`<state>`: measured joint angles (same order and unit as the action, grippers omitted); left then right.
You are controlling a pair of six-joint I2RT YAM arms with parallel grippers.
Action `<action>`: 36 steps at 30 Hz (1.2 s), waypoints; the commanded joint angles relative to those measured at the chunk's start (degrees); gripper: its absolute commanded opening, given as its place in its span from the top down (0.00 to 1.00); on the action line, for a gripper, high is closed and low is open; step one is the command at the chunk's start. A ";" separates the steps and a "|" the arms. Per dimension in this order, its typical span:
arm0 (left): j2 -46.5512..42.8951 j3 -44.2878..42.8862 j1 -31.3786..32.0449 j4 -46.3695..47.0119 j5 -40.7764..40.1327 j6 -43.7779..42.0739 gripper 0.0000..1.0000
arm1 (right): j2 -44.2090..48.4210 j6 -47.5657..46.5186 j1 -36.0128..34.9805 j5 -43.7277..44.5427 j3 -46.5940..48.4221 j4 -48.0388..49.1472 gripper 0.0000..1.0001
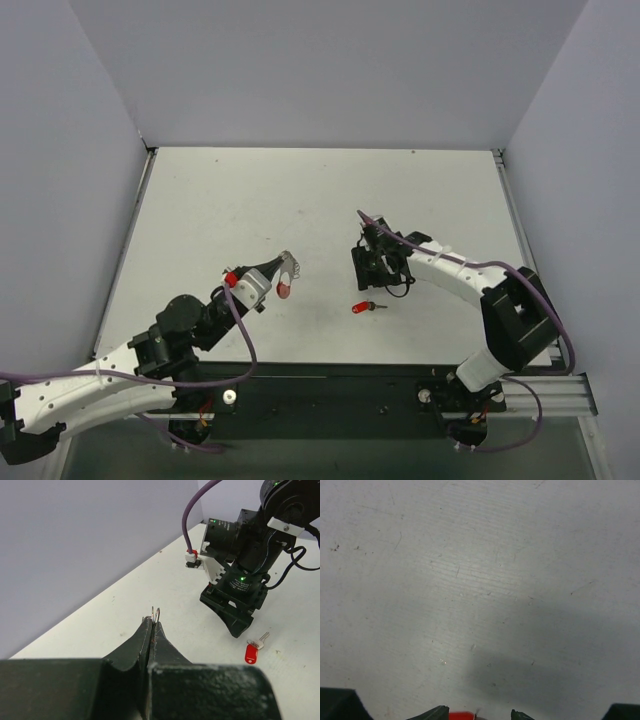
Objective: Put the keys on the keyring
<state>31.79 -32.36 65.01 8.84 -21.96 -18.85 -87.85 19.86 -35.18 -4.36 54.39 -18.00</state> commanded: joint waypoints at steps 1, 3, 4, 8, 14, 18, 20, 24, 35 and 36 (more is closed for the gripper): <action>0.46 0.01 -0.41 2.67 -0.55 1.54 1.00 | -1.44 2.82 0.37 2.43 -0.42 0.77 0.53; 0.82 0.02 -0.41 2.76 -0.54 1.54 1.00 | -1.71 3.17 0.37 1.90 -0.69 0.77 0.56; 0.90 0.10 -0.33 2.93 -0.63 1.45 1.00 | -1.97 3.26 0.37 1.64 -1.04 0.77 0.60; 1.26 0.02 -0.41 3.55 -0.63 1.01 1.00 | -2.41 3.87 0.37 0.41 -2.27 0.69 0.65; 2.05 -0.25 -0.41 3.73 -0.90 0.92 1.00 | -2.06 4.75 0.37 -2.32 -4.38 1.30 0.69; 2.66 -0.34 -0.41 3.99 -0.81 1.10 1.00 | -1.45 4.93 0.37 -3.28 -5.61 2.00 0.71; 2.75 -0.34 -0.50 4.08 -0.72 1.10 1.00 | -1.53 5.10 0.37 -3.72 -6.14 2.35 0.76; 3.01 -0.51 -0.50 4.08 -0.81 1.19 1.00 | -2.49 5.45 0.29 -4.34 -6.75 3.32 0.85; 2.57 -0.34 -0.50 3.55 -1.51 1.19 1.00 | 1.71 3.53 0.02 -5.48 -5.79 2.54 1.00; 2.66 -0.34 -0.50 3.55 -1.51 1.19 1.00 | 3.03 3.17 0.02 -5.57 -5.44 2.18 1.00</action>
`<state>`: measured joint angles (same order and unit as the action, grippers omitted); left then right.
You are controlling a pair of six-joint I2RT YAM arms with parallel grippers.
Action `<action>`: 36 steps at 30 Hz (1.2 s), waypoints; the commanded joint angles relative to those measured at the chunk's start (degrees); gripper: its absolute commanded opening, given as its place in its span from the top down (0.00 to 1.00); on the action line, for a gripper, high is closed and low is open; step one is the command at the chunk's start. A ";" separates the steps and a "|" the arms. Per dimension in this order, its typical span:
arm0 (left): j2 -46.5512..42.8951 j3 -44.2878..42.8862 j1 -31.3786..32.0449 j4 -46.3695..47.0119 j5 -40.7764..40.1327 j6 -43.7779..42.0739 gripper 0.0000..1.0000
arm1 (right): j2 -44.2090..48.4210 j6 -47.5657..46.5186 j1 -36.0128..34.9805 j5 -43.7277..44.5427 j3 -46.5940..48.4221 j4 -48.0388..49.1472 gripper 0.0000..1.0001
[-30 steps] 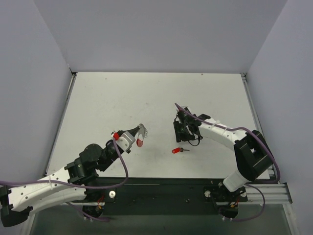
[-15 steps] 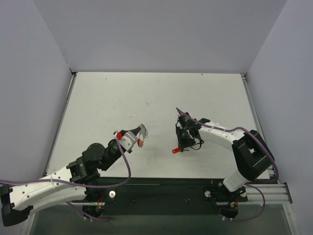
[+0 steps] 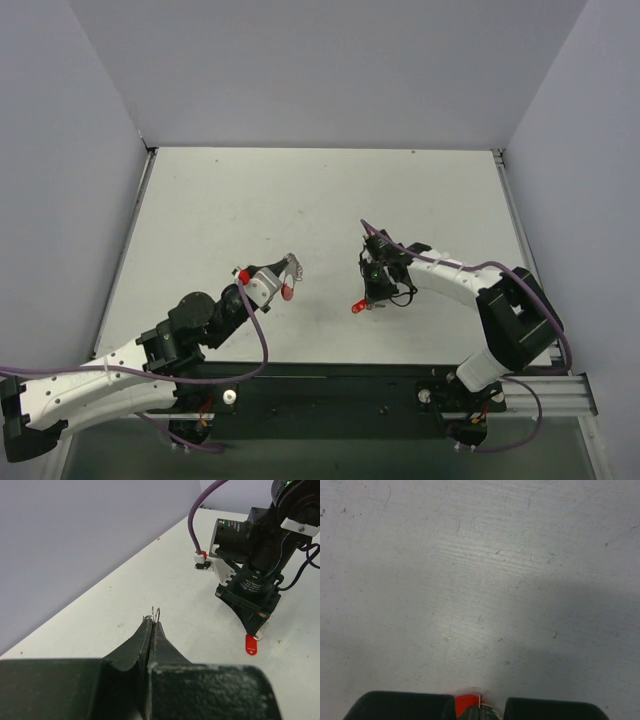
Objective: Put the keys on the keyring
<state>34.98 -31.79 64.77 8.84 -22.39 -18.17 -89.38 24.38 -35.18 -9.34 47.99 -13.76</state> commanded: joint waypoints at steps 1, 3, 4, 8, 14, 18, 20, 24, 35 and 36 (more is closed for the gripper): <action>-0.62 -0.90 -0.26 3.55 -1.07 0.42 1.00 | 5.18 -2.31 -0.06 -0.67 1.23 -2.32 1.00; -0.44 -0.91 -0.26 3.46 -1.16 0.33 1.00 | 7.72 -2.93 -0.07 -0.68 2.02 -2.76 1.00; -0.44 -0.90 -0.26 3.46 -1.16 0.25 1.00 | 8.60 -3.37 -0.07 -1.20 2.20 -2.76 1.00; 0.00 -0.99 -0.35 3.11 -1.25 0.07 1.00 | 12.99 -6.79 -0.15 -2.78 4.22 -2.59 1.00; 0.70 -2.13 -0.35 1.00 0.15 0.51 1.00 | 18.44 -10.93 -0.33 -9.26 8.79 -2.94 1.00; 0.61 -2.22 -0.44 0.21 1.30 0.16 1.00 | 21.97 -17.15 -0.50 -17.51 11.33 -2.85 1.00; 0.61 -2.40 -0.44 -0.66 2.17 0.07 1.00 | 23.11 -19.71 -0.59 -21.92 12.65 -2.85 1.00; 0.18 -2.84 -0.44 -1.90 4.81 -0.81 1.00 | 24.78 -23.85 -0.68 -32.11 13.89 -2.85 1.00; -3.61 -0.37 -0.44 -0.23 19.31 -5.20 1.00 | 26.37 -27.90 -0.59 -50.94 16.88 -2.50 1.00; -3.17 -0.55 -0.44 -0.92 21.14 -5.38 1.00 | 26.37 -27.81 -0.68 -51.30 16.96 -2.59 1.00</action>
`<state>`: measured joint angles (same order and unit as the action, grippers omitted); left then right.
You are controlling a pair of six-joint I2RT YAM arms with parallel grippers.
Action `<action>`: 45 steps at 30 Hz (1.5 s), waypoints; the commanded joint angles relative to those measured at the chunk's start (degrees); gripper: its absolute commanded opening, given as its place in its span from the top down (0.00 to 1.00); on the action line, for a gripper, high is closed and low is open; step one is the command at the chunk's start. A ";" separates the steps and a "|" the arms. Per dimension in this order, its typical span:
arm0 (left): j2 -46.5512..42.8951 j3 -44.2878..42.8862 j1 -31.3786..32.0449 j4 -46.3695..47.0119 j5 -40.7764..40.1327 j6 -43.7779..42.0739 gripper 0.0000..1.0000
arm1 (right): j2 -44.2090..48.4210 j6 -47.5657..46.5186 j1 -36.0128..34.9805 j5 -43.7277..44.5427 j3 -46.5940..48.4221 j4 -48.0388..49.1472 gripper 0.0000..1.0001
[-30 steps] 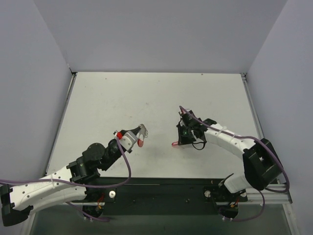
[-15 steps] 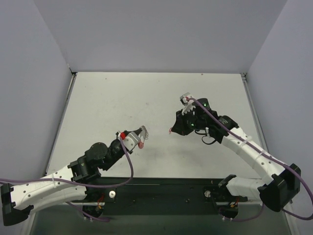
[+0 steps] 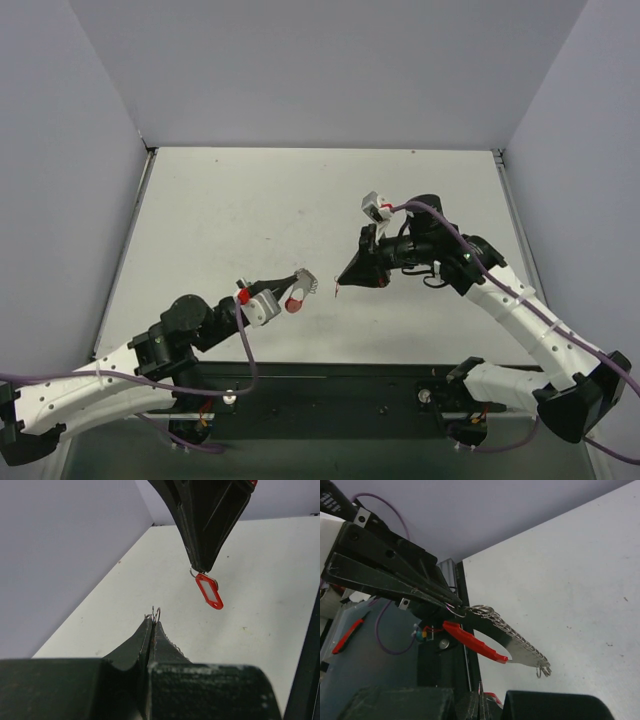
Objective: Put the keys on the keyring
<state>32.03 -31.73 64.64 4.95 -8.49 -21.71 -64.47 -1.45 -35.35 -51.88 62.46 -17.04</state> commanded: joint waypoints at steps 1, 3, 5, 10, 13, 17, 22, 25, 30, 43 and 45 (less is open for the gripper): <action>-0.04 -0.97 -0.31 2.61 7.96 -1.93 1.00 | 1.62 -1.89 -0.51 -8.94 2.58 0.78 1.00; 1.10 -2.02 -0.31 1.74 9.88 -2.28 1.00 | 1.63 -0.93 -0.51 -8.16 2.84 0.78 1.00; 2.15 -2.81 -0.31 1.12 10.69 -2.72 1.00 | 1.45 -0.31 -0.68 -7.02 3.11 0.78 1.00; 5.67 -4.92 -0.22 0.32 12.53 -3.77 1.00 | -0.39 3.11 -1.91 -3.59 4.51 0.60 1.00; 6.90 -5.54 -0.22 0.94 13.32 -3.77 1.00 | -2.06 4.09 -2.44 -2.97 5.22 -0.10 1.00; 7.08 -5.72 -0.13 1.38 13.41 -4.21 1.00 | -3.56 4.62 -2.70 -2.53 5.66 -0.80 1.00; 7.08 -5.89 -0.13 1.55 13.94 -4.30 1.00 | -5.14 4.27 -3.05 -2.44 6.36 -1.95 1.00; 7.17 -5.89 -0.04 1.73 13.94 -4.21 1.00 | -5.93 3.91 -3.49 -2.53 7.06 -2.82 1.00; 7.26 -5.89 -0.04 2.17 13.24 -4.39 1.00 | -6.99 3.39 -4.72 -2.61 8.64 -4.58 1.00; 7.78 -5.98 -0.04 2.26 8.93 -5.27 1.00 | -7.16 3.21 -7.10 -1.47 10.93 -7.92 1.00; 7.69 -5.89 0.05 2.34 8.84 -5.18 1.00 | -7.25 3.39 -7.27 -1.21 11.11 -8.19 1.00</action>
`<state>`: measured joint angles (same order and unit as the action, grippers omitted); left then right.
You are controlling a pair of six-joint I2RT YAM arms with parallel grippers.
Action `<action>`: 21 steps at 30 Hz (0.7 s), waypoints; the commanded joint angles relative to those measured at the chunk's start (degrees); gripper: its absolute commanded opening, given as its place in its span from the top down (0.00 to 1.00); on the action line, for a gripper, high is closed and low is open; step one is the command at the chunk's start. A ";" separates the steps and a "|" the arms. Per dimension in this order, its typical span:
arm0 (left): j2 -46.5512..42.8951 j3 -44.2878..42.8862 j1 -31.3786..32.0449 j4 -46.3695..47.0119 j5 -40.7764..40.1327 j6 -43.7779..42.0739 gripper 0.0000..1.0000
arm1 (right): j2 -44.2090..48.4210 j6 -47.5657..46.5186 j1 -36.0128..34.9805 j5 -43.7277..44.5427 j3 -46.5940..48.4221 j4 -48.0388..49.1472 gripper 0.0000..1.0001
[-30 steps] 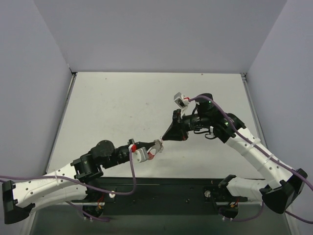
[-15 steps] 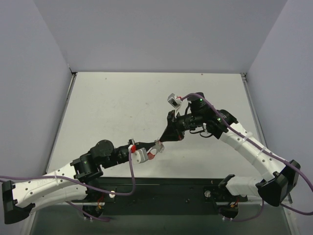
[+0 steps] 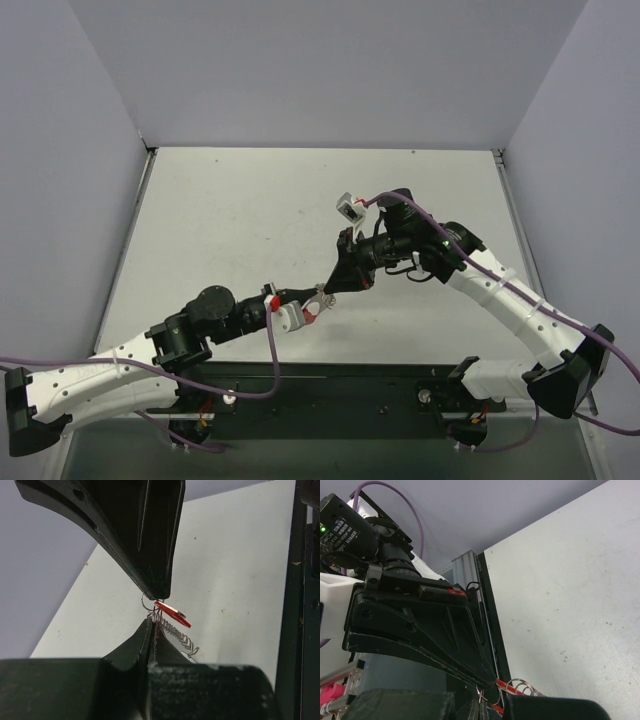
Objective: Put the keys on the keyring
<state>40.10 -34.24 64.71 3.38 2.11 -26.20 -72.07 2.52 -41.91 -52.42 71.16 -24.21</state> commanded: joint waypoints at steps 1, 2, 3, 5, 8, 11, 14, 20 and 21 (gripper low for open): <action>-0.37 -3.38 -0.02 3.92 -3.06 -0.70 1.00 | 0.27 -0.50 -0.72 -0.58 2.58 -1.02 1.00; -0.28 -3.38 -0.02 4.01 -3.77 -0.70 1.00 | 0.27 -0.24 -0.80 -0.49 2.76 -1.19 1.00; -0.37 -3.38 0.07 4.01 -4.13 -0.61 1.00 | 0.18 -0.15 -1.15 -0.40 2.85 -1.28 1.00; -0.28 -3.38 0.16 4.70 -5.09 -0.61 1.00 | 0.09 0.29 -1.33 0.21 3.29 -1.37 1.00; -0.19 -3.20 0.24 6.11 -6.76 -0.52 1.00 | -0.35 2.39 -2.38 2.67 4.16 -1.28 1.00; -0.02 -2.85 0.33 7.87 -7.38 -1.05 1.00 | -1.31 4.77 -3.88 4.34 5.22 -1.19 1.00; 0.94 -3.03 0.42 8.57 -7.73 -1.58 1.00 | -1.75 6.17 -5.20 5.67 6.01 -0.93 1.00; 1.48 -2.85 0.42 11.11 -8.08 -1.49 1.00 | -2.72 7.23 -6.43 8.30 6.36 -0.58 1.00; 1.21 -2.42 0.42 12.00 -8.17 -1.23 1.00 | -2.90 7.14 -6.43 8.39 6.28 -0.58 1.00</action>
<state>41.98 -34.33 65.17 5.56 -3.86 -26.94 -74.26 7.79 -46.52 -42.81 75.46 -24.84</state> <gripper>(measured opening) 0.040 0.026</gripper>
